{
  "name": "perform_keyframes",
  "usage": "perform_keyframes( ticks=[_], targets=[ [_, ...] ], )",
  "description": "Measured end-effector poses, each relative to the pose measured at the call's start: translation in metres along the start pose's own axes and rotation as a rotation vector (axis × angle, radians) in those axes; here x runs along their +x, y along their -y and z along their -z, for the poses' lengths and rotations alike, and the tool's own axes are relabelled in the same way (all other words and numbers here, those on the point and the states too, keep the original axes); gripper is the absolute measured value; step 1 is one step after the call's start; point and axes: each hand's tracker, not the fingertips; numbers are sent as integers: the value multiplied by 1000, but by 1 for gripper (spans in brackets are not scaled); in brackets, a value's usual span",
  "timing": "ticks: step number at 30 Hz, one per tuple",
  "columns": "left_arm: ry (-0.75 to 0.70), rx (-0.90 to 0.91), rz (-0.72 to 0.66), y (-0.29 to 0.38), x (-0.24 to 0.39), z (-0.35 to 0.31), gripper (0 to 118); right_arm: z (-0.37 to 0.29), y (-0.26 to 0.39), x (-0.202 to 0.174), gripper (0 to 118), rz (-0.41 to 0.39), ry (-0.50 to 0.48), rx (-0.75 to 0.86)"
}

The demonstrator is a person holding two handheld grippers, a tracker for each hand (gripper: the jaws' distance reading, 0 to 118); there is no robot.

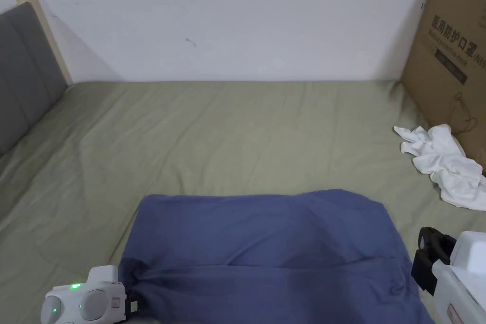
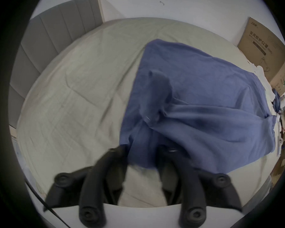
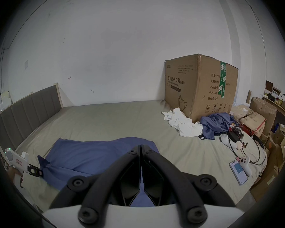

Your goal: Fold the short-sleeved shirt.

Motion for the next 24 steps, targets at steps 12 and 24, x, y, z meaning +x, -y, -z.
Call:
perform_keyframes(
  ticks=[12,24],
  targets=[
    [34,104,72,-3,6,-41,3,66,83,50,91,138,59,-404],
    [58,95,53,-2,1,-45,3,94,134,49,33,158,28,-647]
  ],
)
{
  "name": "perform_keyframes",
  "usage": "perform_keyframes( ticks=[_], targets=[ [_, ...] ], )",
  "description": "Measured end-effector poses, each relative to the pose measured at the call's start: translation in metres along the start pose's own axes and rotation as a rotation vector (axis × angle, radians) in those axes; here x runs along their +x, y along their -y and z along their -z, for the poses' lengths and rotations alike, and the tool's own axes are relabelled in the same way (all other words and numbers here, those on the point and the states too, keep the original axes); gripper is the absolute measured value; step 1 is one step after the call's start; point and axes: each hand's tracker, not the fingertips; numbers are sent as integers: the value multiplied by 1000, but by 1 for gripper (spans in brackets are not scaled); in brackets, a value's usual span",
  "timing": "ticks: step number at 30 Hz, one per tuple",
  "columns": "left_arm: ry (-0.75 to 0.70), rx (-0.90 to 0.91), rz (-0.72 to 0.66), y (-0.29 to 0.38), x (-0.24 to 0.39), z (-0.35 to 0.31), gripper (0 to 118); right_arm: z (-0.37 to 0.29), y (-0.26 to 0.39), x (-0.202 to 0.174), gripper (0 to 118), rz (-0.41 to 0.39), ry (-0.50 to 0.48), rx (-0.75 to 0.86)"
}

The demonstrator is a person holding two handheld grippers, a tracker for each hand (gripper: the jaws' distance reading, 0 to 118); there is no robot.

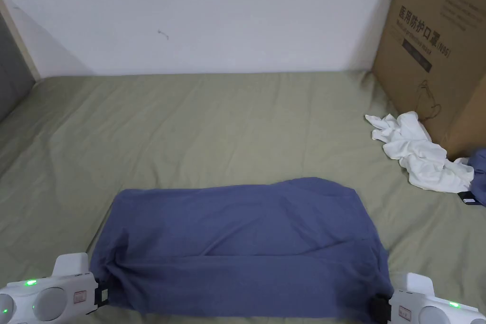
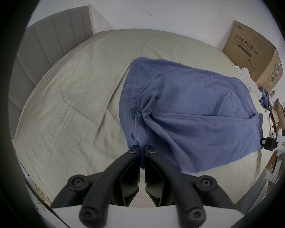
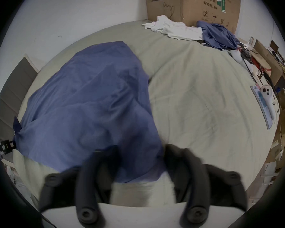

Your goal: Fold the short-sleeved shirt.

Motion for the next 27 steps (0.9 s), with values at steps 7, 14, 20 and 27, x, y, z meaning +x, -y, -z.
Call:
perform_keyframes(
  ticks=[7,14,20,27],
  targets=[
    [18,15,-53,4,-7,-9,3,-47,-4,-11,8,-27,-33,88],
    [43,24,-114,23,-27,-31,3,-91,8,3,8,-121,8,160],
    [52,-21,-131,72,-45,-43,3,-86,41,26,8,-134,20,93],
    [15,-119,-182,100,-51,-18,2,-38,62,27,8,-110,55,-74]
  ],
)
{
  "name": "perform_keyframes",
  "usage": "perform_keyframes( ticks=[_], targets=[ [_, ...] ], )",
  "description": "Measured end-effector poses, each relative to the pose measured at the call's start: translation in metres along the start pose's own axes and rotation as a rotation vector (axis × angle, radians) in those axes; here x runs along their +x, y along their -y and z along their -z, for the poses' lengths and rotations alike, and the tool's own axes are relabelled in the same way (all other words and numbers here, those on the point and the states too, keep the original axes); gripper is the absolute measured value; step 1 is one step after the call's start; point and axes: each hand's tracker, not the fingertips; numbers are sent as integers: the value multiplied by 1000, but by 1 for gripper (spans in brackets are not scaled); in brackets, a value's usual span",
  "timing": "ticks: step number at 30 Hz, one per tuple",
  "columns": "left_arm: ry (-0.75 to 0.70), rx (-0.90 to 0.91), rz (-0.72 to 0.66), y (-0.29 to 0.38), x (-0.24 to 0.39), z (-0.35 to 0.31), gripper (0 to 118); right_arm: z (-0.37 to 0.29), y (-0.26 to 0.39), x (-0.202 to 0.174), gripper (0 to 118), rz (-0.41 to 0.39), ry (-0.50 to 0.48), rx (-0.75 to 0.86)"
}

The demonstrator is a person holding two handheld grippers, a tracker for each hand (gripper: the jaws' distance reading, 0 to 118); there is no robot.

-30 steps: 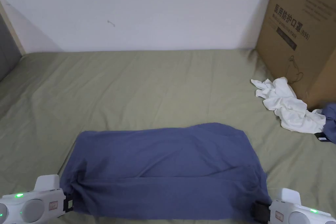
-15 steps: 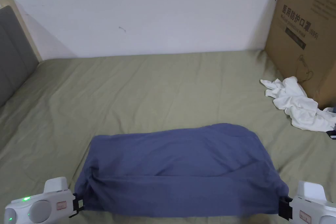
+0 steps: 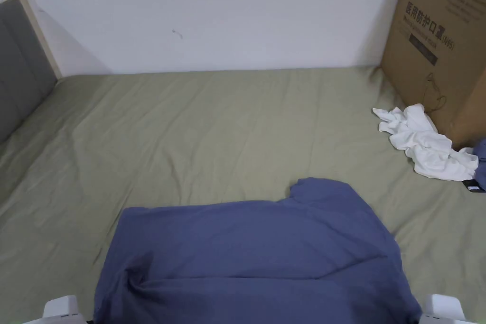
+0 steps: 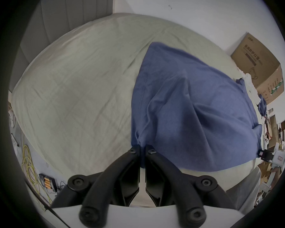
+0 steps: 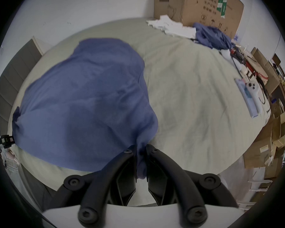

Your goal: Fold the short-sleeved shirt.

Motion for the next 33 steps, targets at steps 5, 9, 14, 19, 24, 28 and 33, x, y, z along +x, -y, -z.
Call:
perform_keyframes(
  ticks=[5,9,14,19,24,28,33],
  targets=[
    [-41,-11,14,-7,16,-1,7,-4,-6,-7,9,-3,17,-13],
    [-54,11,62,-11,33,-20,86,-43,-14,-14,69,16,1,72],
    [40,263,124,-30,74,-89,95,-118,-48,-18,81,2,-74,350],
    [97,581,192,-48,120,-162,95,-181,-77,-28,81,-37,-97,650],
    [103,802,211,-53,155,-197,94,-209,-86,-41,81,-53,-84,836],
    [100,861,224,-49,169,-200,67,-215,-86,-56,75,-64,-61,902],
    [142,863,222,-49,171,-189,0,-208,-89,-64,1,-67,-60,924]
  ],
)
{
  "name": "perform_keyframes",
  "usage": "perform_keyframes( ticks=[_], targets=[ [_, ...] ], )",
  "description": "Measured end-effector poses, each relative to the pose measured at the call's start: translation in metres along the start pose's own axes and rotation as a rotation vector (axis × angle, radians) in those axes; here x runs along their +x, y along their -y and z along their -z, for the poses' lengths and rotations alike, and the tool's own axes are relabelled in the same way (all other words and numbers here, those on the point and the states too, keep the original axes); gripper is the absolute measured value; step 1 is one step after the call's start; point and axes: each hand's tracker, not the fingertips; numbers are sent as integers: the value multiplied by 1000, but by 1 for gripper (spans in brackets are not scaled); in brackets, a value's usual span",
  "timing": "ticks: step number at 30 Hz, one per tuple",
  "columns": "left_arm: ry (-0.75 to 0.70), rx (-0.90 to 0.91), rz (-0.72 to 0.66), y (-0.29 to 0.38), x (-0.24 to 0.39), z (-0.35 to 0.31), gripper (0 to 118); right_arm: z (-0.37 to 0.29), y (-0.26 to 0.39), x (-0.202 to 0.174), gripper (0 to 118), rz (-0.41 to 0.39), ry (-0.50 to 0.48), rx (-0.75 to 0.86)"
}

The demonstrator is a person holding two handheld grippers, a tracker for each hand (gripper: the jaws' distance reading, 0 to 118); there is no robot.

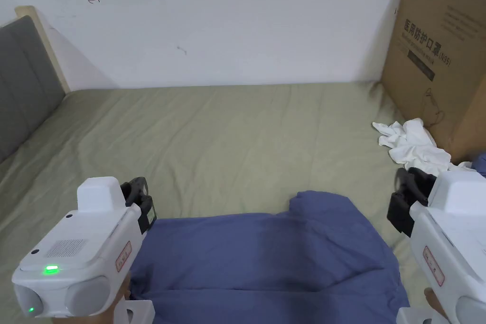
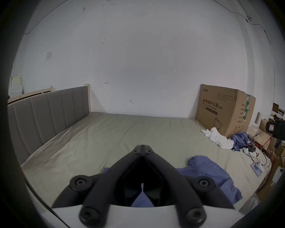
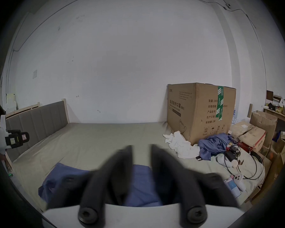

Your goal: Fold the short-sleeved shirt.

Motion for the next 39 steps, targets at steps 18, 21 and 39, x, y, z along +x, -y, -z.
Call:
perform_keyframes(
  ticks=[18,21,39],
  targets=[
    [-28,-430,-14,41,-91,198,0,89,12,-6,1,-21,-5,-103],
    [-53,-532,-26,59,-115,243,5,110,19,-7,1,-23,1,-132],
    [-83,-805,17,129,-126,322,3,191,69,0,1,26,-1,-332]
  ],
)
